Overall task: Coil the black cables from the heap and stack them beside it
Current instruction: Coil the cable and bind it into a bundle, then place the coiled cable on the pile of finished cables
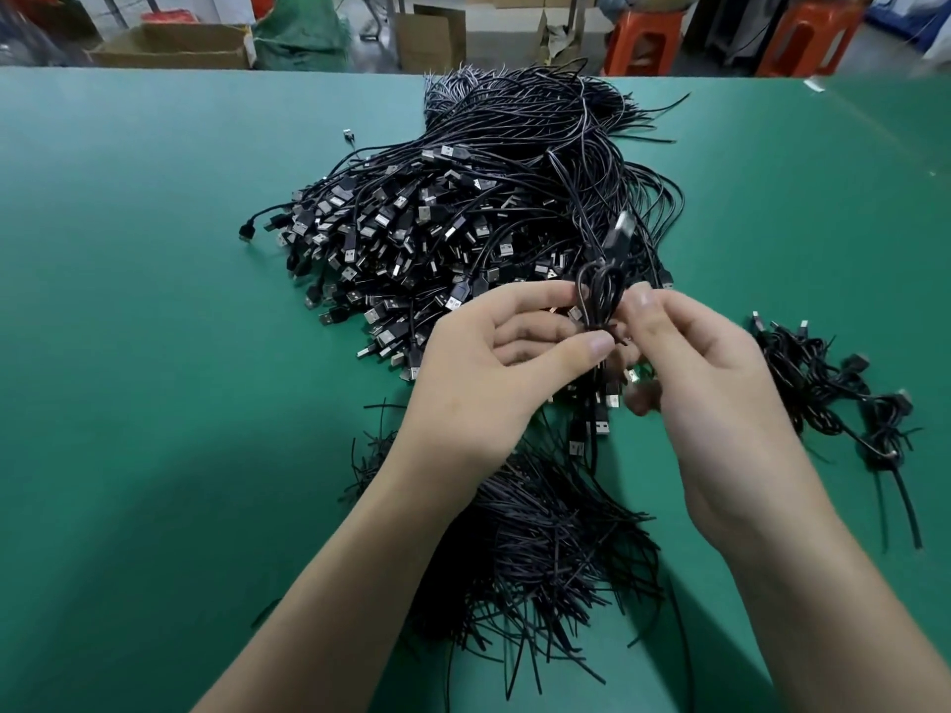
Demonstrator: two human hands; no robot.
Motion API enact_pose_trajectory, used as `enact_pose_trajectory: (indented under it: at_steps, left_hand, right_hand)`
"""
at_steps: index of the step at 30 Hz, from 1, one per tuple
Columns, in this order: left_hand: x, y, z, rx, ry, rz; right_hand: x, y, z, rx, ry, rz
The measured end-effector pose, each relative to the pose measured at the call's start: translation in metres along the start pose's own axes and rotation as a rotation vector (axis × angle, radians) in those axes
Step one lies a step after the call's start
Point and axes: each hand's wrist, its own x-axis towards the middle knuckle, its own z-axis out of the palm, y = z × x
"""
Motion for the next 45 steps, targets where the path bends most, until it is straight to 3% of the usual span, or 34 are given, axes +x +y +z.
enact_pose_trajectory:
  at_steps: [6, 10, 13, 17, 20, 22, 25, 27, 40, 42, 45]
  left_hand:
    - [0.0, -0.002, 0.002, 0.228, -0.063, -0.037]
    - [0.001, -0.006, -0.005, 0.467, -0.036, -0.119]
    - [0.002, -0.006, -0.008, 0.522, -0.053, -0.123]
    - [0.003, -0.005, -0.012, 0.526, -0.053, -0.116]
    - [0.003, -0.005, -0.013, 0.526, -0.051, -0.115]
    - [0.003, -0.006, -0.013, 0.533, -0.058, -0.113]
    - [0.003, -0.007, -0.013, 0.533, -0.075, -0.115]
    - [0.003, -0.007, -0.014, 0.524, -0.088, -0.113]
    - [0.003, -0.009, -0.016, 0.526, -0.117, -0.107]
    - [0.003, -0.011, -0.015, 0.529, -0.117, -0.104]
    - [0.003, -0.012, -0.013, 0.552, -0.124, -0.099]
  right_hand:
    - [0.009, 0.006, -0.013, -0.258, 0.008, -0.098]
    - [0.024, 0.019, -0.049, -0.817, 0.218, -0.074]
    - [0.032, 0.031, -0.071, -1.017, 0.317, -0.013]
    - [0.037, 0.042, -0.091, -1.089, 0.332, 0.097]
    - [0.036, 0.044, -0.09, -1.117, 0.341, 0.015]
    - [0.036, 0.047, -0.083, -1.16, 0.261, -0.034]
    - [0.038, 0.059, -0.076, -1.273, 0.075, 0.047]
    - [0.039, 0.064, -0.078, -1.331, 0.044, 0.068]
    - [0.041, 0.066, -0.117, -1.412, 0.193, 0.227]
    - [0.041, 0.064, -0.11, -1.412, 0.215, 0.181]
    - [0.04, 0.059, -0.086, -1.313, 0.262, -0.046]
